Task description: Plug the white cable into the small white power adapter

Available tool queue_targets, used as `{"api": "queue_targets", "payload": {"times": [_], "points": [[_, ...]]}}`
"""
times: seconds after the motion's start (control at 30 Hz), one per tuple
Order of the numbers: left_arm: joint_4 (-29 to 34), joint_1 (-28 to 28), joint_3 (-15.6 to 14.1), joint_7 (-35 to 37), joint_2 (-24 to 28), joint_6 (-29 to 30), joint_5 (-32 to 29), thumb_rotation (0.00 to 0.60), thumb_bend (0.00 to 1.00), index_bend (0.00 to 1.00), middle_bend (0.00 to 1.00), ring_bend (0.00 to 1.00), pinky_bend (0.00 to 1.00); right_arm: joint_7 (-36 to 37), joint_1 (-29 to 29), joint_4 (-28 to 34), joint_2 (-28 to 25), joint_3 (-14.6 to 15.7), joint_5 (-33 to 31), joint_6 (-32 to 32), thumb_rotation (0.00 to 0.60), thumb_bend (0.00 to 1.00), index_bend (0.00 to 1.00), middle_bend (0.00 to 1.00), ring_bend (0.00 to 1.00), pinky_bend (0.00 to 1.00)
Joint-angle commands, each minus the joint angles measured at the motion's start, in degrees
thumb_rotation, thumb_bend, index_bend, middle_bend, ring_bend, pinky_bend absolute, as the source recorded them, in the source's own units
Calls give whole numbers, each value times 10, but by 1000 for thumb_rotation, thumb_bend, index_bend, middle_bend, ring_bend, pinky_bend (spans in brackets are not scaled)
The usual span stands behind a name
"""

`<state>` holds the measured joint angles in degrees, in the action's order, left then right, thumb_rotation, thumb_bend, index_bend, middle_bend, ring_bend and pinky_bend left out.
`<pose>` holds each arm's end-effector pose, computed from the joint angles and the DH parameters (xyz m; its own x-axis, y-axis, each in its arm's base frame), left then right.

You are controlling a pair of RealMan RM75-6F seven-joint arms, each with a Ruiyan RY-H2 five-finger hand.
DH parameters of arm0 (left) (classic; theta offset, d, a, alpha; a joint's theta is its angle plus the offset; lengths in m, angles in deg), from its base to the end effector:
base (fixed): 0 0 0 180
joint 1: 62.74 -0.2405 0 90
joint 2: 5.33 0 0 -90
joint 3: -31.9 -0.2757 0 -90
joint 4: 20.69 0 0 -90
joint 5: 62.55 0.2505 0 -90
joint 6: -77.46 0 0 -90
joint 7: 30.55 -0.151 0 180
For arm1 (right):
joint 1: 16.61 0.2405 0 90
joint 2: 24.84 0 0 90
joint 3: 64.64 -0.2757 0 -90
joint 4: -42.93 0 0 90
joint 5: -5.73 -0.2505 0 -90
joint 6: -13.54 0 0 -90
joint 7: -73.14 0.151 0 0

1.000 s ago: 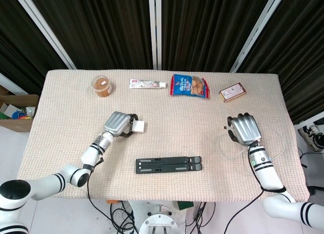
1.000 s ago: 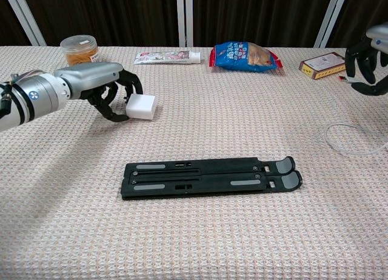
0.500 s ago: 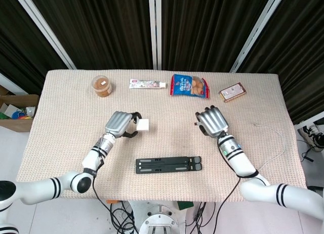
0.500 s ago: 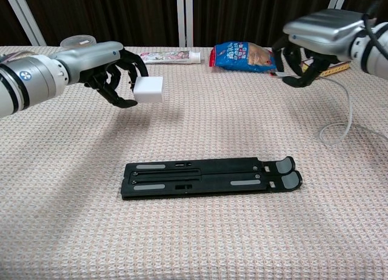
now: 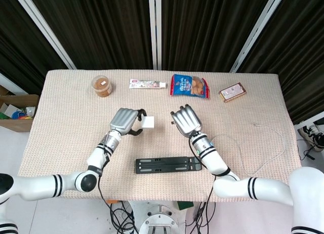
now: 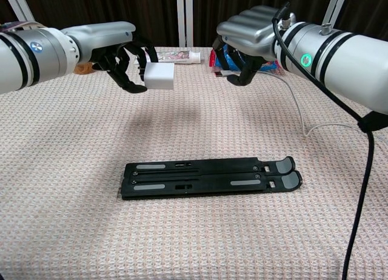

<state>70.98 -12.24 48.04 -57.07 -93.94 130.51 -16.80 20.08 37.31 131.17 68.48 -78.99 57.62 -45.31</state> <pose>-0.0895 0.3892 -0.0569 0.3286 0.3421 0.8803 0.9216 -0.3201 -0.2196 -0.0601 -0.3869 -0.0708 0.7208 -0.0140 0.6930 -0.6156 -0.4726 0.6307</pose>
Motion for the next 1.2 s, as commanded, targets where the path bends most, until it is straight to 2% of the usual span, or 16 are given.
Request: {"api": "queue_targets", "payload": {"times": [0.03,0.53,1.2], "points": [[9,12,3,-14,1,5,-21,600,326,549,498,704,907,-13,9,-8,14,-1,-10,-13,600,753,674,695,481,545],[14,54,0,-49,-11,23,-78,600,325,549,496,706,910,-19,38,-35,50,-6,-39,-27,600,748,674,694,492,545],[18,77,-1,-55,-21,46,-93,600,326,549,496,707,911,-10,52,-37,55,-7,-50,-37,600,747,673,695,497,548]]}}
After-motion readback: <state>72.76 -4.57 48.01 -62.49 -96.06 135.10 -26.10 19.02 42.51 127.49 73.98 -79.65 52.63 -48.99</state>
